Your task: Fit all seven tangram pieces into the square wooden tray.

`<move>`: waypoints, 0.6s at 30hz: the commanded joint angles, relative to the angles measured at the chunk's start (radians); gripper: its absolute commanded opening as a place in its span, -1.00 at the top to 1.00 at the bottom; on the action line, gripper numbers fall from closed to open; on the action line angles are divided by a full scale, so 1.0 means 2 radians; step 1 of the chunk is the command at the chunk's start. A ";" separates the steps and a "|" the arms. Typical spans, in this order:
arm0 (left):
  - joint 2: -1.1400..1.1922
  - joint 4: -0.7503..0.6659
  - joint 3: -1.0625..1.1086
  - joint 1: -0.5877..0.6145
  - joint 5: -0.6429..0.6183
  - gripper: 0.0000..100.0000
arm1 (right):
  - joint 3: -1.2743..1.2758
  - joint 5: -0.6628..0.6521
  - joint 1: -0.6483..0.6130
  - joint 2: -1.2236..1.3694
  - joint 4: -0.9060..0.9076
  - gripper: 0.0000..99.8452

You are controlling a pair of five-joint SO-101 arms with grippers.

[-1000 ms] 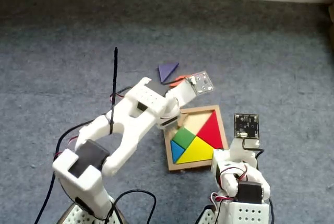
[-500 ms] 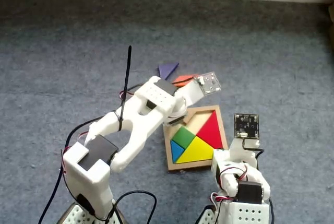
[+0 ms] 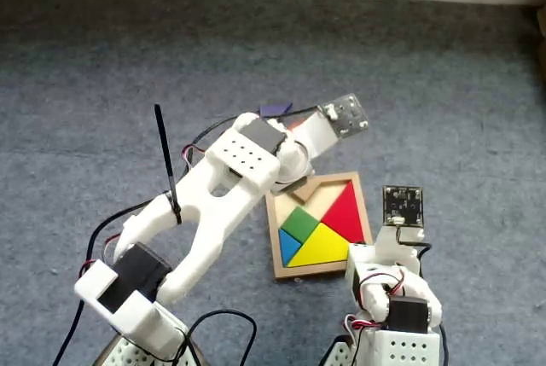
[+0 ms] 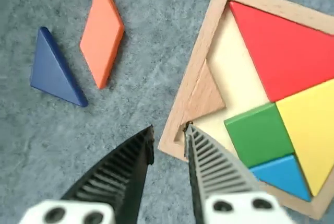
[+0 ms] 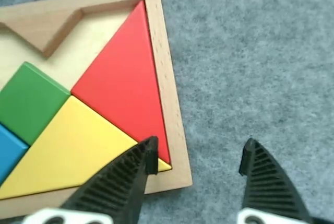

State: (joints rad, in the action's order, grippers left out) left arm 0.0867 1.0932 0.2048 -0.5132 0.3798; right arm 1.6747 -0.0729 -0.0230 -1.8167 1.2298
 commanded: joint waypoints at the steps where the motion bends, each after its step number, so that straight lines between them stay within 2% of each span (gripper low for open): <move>1: 0.002 -0.074 0.012 -0.005 -0.036 0.77 | 0.052 -0.005 0.005 -0.004 0.003 0.49; 4: 0.043 -0.106 0.019 -0.007 -0.040 0.77 | 0.052 -0.005 0.005 -0.004 0.003 0.49; 10: 0.105 -0.104 -0.007 -0.010 -0.040 0.77 | 0.052 -0.005 0.005 -0.004 0.003 0.49; 18: 0.108 -0.038 -0.010 -0.069 -0.041 0.78 | 0.052 -0.005 0.005 -0.004 0.003 0.49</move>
State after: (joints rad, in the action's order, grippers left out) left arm 0.3046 0.9628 0.2094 -0.5715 0.3107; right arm 1.6747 -0.0729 -0.0230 -1.8167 1.2298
